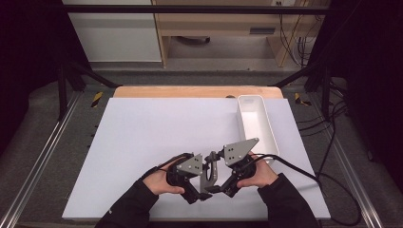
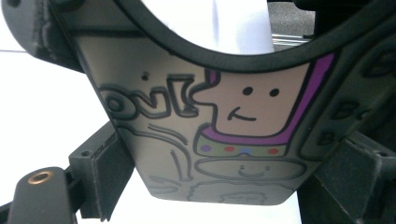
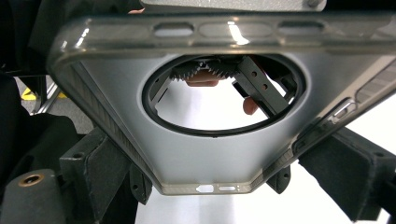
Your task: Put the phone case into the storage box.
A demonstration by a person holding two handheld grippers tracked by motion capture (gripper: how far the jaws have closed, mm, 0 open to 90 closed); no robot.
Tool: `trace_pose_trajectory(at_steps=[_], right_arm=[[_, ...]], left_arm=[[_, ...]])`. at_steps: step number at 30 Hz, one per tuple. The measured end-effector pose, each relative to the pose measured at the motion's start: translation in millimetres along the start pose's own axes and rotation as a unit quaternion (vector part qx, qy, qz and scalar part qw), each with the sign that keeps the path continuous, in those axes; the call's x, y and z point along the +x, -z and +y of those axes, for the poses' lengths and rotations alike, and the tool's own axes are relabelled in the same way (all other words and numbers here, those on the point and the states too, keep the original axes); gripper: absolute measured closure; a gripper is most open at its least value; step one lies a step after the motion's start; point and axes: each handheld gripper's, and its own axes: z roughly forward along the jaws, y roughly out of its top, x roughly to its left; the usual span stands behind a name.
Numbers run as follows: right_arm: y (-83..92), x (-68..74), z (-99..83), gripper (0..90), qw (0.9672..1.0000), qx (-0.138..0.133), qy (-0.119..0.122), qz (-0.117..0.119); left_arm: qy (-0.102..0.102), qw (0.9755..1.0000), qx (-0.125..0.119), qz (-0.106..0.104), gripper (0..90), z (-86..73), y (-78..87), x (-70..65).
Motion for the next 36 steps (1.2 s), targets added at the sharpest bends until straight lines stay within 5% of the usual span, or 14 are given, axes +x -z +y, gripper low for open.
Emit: trace_pose_trajectory(at_steps=[26, 36], right_arm=[[11.0, -2.1, 4.2, 12.0, 0.9996, -0.012, -0.003, -0.025], [23.8, -5.2, 6.8, 11.9, 0.9982, -0.016, -0.011, -0.056]], left_arm=[[0.023, 0.9991, -0.012, 0.033, 3.6, -11.6, 13.4, 4.0], [0.060, 0.9945, -0.039, 0.077, 0.5, -31.7, 33.7, 5.2]])
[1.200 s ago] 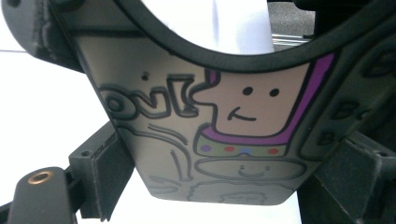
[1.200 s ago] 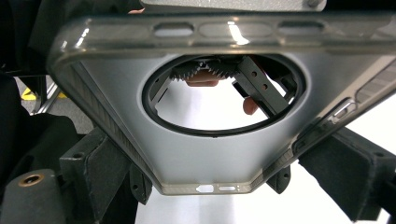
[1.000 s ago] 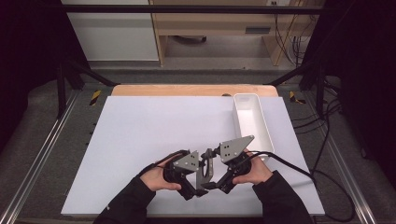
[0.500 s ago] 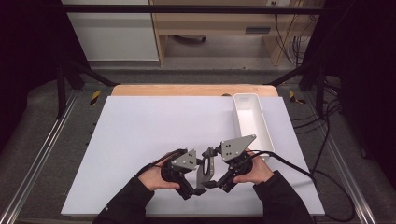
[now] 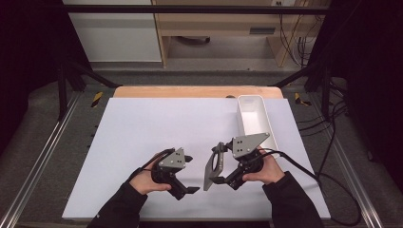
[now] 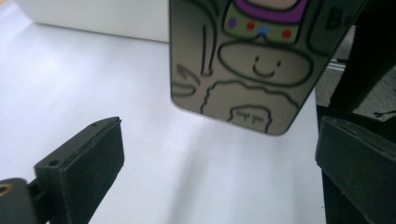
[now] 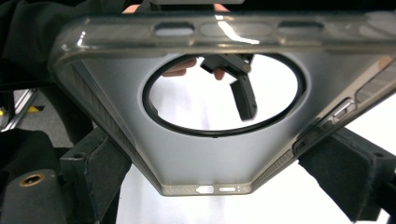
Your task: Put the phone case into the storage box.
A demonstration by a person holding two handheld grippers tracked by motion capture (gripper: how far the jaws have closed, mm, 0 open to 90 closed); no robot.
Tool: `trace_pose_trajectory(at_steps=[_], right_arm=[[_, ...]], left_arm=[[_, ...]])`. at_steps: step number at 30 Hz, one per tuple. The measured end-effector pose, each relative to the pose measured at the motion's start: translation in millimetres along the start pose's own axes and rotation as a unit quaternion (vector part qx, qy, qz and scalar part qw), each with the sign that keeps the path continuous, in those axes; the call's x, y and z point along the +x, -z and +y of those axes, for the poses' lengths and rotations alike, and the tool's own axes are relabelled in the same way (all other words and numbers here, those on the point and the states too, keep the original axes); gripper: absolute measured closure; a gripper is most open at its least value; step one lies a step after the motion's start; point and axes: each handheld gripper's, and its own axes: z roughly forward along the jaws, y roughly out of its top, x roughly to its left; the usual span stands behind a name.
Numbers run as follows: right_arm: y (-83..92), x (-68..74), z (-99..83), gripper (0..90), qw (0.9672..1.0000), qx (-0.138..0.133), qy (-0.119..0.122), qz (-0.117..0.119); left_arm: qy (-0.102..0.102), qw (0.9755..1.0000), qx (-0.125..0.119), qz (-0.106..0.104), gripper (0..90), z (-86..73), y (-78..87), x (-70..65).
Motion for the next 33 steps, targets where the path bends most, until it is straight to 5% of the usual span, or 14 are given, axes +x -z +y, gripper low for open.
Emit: trace_pose_trajectory(at_steps=[13, 25, 33], right_arm=[[17.4, -2.0, -2.2, 11.8, 0.9990, -0.003, -0.014, -0.043], [29.9, -4.4, 2.7, 11.8, 0.9962, -0.014, -0.029, -0.081], [36.3, -6.5, 4.9, 11.8, 0.9933, -0.020, -0.037, -0.108]], left_arm=[[0.055, 0.9957, -0.034, 0.066, 0.1, -28.3, 26.4, 9.3], [0.100, 0.9863, -0.067, 0.112, 0.0, -53.5, 51.9, 16.7], [0.114, 0.9787, -0.083, 0.150, 0.0, -65.8, 63.7, 18.6]])
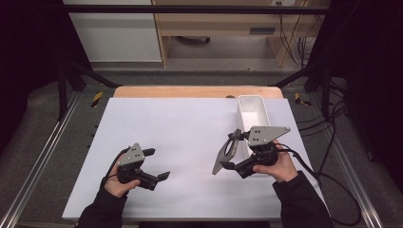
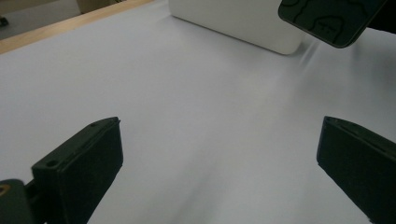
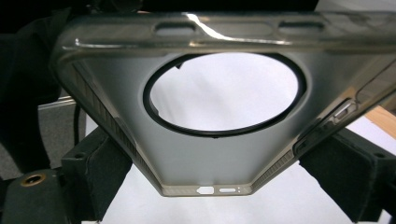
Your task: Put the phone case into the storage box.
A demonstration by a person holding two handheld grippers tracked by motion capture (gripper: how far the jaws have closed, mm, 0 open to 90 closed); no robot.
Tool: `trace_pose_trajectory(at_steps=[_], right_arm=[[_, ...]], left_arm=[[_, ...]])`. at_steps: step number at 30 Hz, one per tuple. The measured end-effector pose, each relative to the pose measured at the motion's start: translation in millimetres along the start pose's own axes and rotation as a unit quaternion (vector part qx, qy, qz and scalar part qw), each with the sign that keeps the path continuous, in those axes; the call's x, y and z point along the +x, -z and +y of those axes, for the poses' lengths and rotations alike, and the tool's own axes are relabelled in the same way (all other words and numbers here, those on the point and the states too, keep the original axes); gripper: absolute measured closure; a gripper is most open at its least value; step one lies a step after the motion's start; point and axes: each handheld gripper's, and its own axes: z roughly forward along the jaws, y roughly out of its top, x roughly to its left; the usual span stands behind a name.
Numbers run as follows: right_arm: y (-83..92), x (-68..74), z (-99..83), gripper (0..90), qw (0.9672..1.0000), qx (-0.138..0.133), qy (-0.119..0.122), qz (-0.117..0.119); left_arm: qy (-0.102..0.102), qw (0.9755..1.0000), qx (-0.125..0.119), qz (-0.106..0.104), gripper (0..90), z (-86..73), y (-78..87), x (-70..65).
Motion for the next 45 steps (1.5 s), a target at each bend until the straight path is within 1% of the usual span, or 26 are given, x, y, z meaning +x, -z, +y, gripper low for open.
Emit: trace_pose_trajectory(at_steps=[5, 8, 12, 17, 22, 32, 41, 45], right_arm=[[4.2, -2.6, 2.3, 11.8, 0.9997, -0.005, -0.013, -0.019], [6.7, -3.7, 3.6, 11.8, 0.9993, -0.006, -0.015, -0.033], [10.7, -4.8, 5.7, 11.8, 0.9987, -0.012, -0.018, -0.045], [13.5, -6.7, 10.1, 11.8, 0.9975, -0.014, -0.027, -0.063], [16.0, -9.8, 15.3, 11.8, 0.9958, -0.015, -0.039, -0.081], [19.5, -16.2, 24.3, 11.8, 0.9922, -0.014, -0.053, -0.112], [21.4, -23.9, 33.1, 11.8, 0.9879, -0.012, -0.063, -0.141], [22.0, -28.2, 35.9, 11.8, 0.9858, -0.009, -0.069, -0.153]], left_arm=[[0.010, 0.9998, -0.007, 0.013, 0.0, -6.7, 6.1, 3.3], [0.015, 0.9996, -0.010, 0.022, 0.0, -11.5, 9.5, 5.5], [0.018, 0.9992, -0.011, 0.033, 0.0, -17.2, 13.3, 7.6], [0.018, 0.9989, -0.010, 0.041, 0.0, -21.4, 16.6, 9.5], [0.017, 0.9984, -0.014, 0.052, 0.0, -24.2, 21.0, 11.5], [0.021, 0.9970, -0.018, 0.073, 0.0, -30.0, 25.2, 16.7], [0.033, 0.9962, -0.019, 0.078, 0.0, -34.4, 26.5, 21.9], [0.033, 0.9961, -0.018, 0.080, 0.0, -35.0, 26.6, 22.7]])
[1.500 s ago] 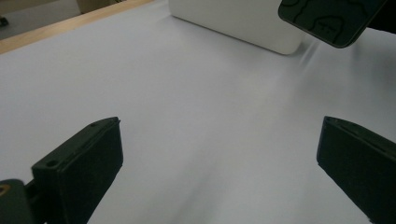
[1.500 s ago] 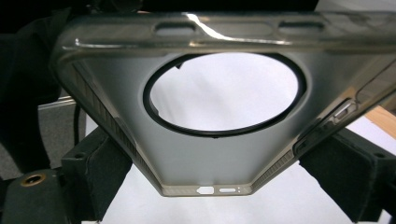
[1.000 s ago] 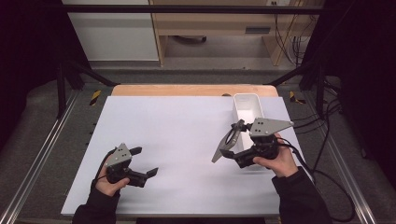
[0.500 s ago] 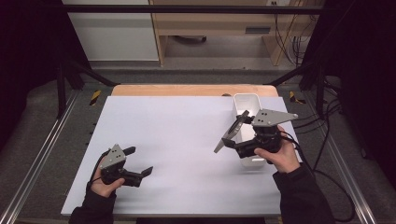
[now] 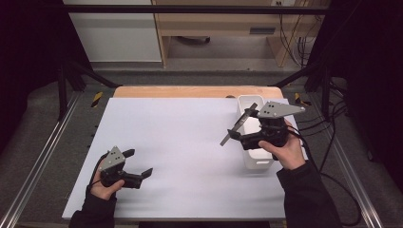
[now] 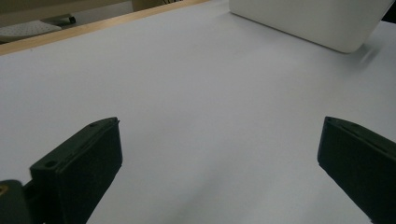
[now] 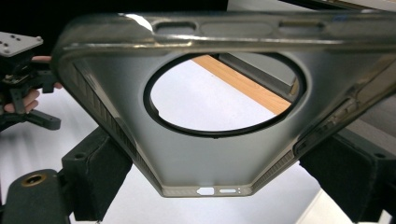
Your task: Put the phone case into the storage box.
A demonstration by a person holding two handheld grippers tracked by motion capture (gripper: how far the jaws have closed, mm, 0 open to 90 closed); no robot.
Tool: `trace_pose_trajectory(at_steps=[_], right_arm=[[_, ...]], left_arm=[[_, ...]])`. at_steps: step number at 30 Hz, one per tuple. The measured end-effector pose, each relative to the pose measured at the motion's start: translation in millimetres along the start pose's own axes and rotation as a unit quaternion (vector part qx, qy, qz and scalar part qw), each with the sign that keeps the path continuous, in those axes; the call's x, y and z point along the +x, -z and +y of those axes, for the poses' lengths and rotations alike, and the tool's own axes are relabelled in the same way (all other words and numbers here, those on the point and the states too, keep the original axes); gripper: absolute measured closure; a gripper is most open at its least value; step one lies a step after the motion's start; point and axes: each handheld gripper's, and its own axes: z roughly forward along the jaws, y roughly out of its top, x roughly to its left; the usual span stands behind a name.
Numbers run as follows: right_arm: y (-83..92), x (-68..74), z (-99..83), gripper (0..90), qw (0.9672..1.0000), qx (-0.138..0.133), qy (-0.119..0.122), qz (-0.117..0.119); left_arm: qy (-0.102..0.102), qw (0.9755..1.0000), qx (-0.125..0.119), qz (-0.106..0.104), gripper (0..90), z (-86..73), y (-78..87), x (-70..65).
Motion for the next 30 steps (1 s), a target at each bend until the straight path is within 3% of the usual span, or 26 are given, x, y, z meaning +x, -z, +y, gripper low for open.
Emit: trace_pose_trajectory(at_steps=[9, 18, 30], right_arm=[[-1.1, -11.9, 5.3, 11.8, 0.9992, -0.004, -0.017, -0.035], [-3.5, -26.3, 11.5, 11.7, 0.9965, -0.005, -0.040, -0.073], [-9.1, -42.7, 15.5, 11.7, 0.9901, 0.005, -0.064, -0.124]], left_arm=[[0.002, 1.0000, -0.001, -0.001, 0.0, -0.7, -0.3, 1.2], [0.002, 1.0000, 0.002, -0.003, 0.0, -1.6, -1.5, 1.8], [0.001, 1.0000, 0.004, -0.004, 0.0, -2.2, -2.4, 1.9]])
